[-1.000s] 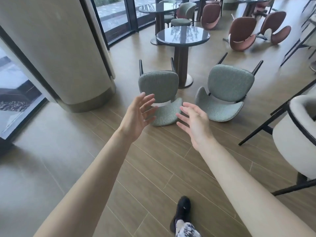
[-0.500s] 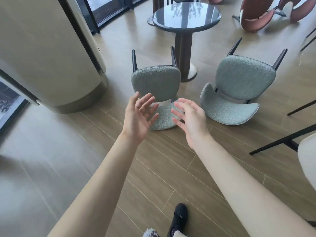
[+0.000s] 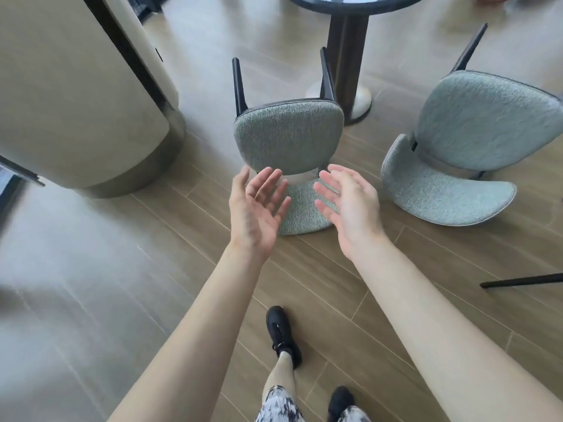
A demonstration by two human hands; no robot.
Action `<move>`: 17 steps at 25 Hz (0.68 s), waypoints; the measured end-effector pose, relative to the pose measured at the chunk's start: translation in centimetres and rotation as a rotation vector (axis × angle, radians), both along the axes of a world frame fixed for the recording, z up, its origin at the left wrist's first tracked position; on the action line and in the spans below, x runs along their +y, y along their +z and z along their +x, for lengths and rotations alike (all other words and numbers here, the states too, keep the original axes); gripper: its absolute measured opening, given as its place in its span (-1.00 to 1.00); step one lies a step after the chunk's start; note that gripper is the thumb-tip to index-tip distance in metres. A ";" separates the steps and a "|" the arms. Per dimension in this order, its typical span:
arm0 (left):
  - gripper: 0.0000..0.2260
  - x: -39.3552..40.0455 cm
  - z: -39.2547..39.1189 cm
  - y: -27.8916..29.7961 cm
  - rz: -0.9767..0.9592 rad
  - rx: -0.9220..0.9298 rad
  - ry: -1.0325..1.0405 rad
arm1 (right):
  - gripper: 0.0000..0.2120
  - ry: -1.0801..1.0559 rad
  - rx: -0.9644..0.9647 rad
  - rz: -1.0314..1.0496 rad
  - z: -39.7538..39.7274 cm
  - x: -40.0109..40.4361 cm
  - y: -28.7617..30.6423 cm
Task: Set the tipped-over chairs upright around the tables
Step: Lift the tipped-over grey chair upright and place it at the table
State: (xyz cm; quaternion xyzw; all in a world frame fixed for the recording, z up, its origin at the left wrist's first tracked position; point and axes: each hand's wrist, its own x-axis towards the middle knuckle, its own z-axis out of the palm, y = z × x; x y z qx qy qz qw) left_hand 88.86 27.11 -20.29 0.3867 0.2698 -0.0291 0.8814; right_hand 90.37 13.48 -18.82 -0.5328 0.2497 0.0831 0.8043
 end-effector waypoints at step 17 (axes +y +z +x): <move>-0.54 -0.1 16.1 -39.4 -0.289 0.198 0.183 | -0.91 -0.033 0.259 0.102 15.7 4.0 -37.8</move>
